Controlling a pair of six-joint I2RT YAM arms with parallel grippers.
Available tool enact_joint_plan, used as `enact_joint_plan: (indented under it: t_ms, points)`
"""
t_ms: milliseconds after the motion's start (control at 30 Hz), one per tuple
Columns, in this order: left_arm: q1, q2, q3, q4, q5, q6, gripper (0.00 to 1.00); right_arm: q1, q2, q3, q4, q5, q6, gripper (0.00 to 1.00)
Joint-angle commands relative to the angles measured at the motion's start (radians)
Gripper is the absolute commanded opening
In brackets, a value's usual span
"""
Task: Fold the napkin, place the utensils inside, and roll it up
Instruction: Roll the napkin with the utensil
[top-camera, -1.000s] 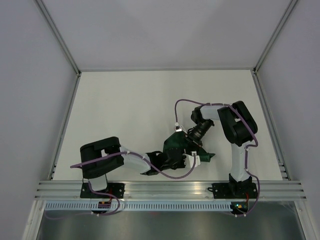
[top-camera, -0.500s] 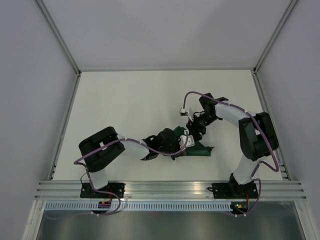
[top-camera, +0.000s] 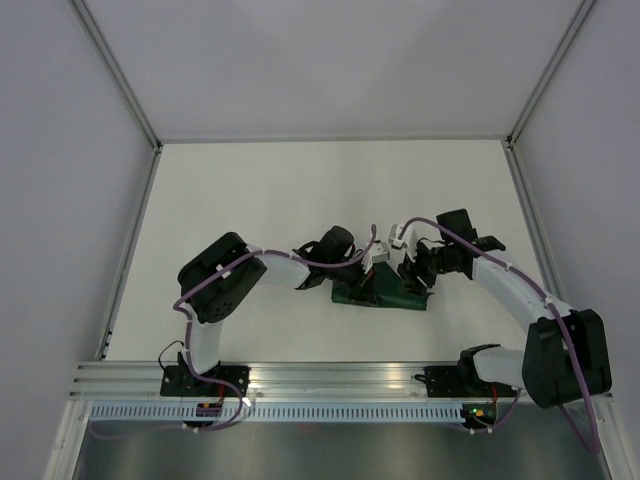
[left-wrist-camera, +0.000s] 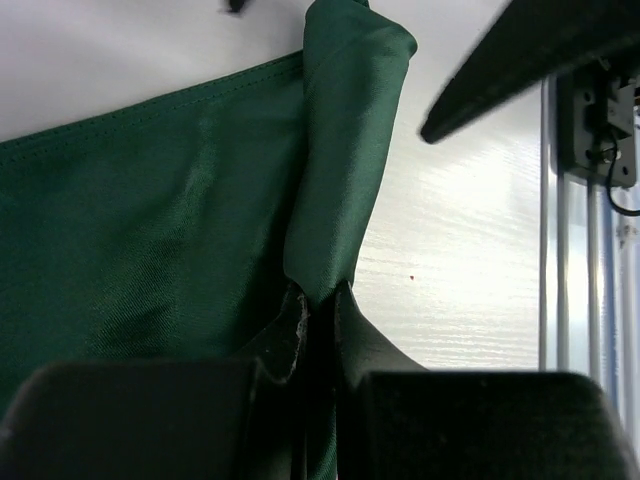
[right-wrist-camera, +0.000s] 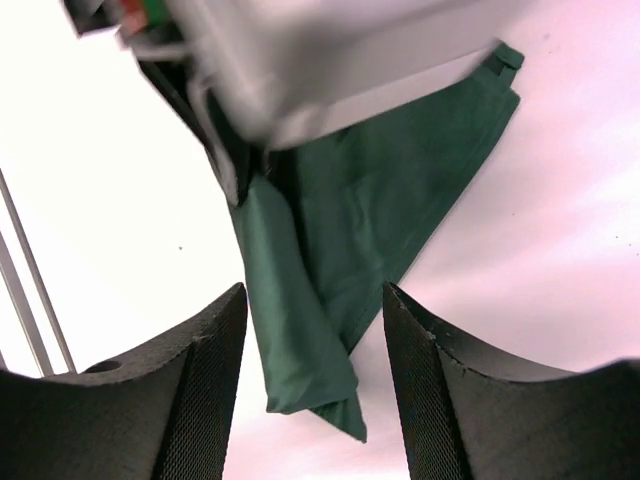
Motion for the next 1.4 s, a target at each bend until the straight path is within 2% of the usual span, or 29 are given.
enact_joint_plan:
  t_ms: [0, 133, 400, 633, 900, 1000, 1100, 1133, 1200, 1367]
  points:
    - [0.025, 0.090, 0.018, -0.248, 0.022, -0.050, 0.02, 0.002, -0.090, -0.073, 0.095, 0.005, -0.066, 0.63]
    - [0.052, 0.122, 0.068, -0.300, 0.047, -0.087, 0.02, 0.031, -0.154, -0.189, 0.195, 0.037, -0.082, 0.64]
    - [0.080, 0.171, 0.133, -0.381, 0.099, -0.130, 0.02, 0.279, -0.245, -0.352, 0.388, 0.262, -0.033, 0.66]
    - [0.086, 0.202, 0.181, -0.418, 0.131, -0.168, 0.02, 0.376, -0.247, -0.390, 0.477, 0.361, -0.036, 0.66]
    - [0.091, 0.229, 0.214, -0.455, 0.156, -0.200, 0.03, 0.466, -0.159, -0.404, 0.519, 0.430, -0.037, 0.64]
    - [0.089, 0.232, 0.219, -0.461, 0.166, -0.213, 0.08, 0.480, -0.124, -0.415, 0.543, 0.447, -0.036, 0.59]
    - [0.089, 0.215, 0.211, -0.449, 0.168, -0.222, 0.14, 0.480, -0.096, -0.419, 0.557, 0.463, -0.031, 0.47]
    - [0.091, 0.209, 0.208, -0.447, 0.162, -0.232, 0.15, 0.480, -0.092, -0.423, 0.559, 0.470, -0.031, 0.40]
    - [0.091, 0.188, 0.207, -0.440, 0.157, -0.242, 0.20, 0.480, -0.092, -0.430, 0.559, 0.476, -0.033, 0.35]
    - [0.094, 0.113, 0.184, -0.387, 0.114, -0.289, 0.24, 0.480, -0.093, -0.430, 0.536, 0.474, -0.030, 0.22]
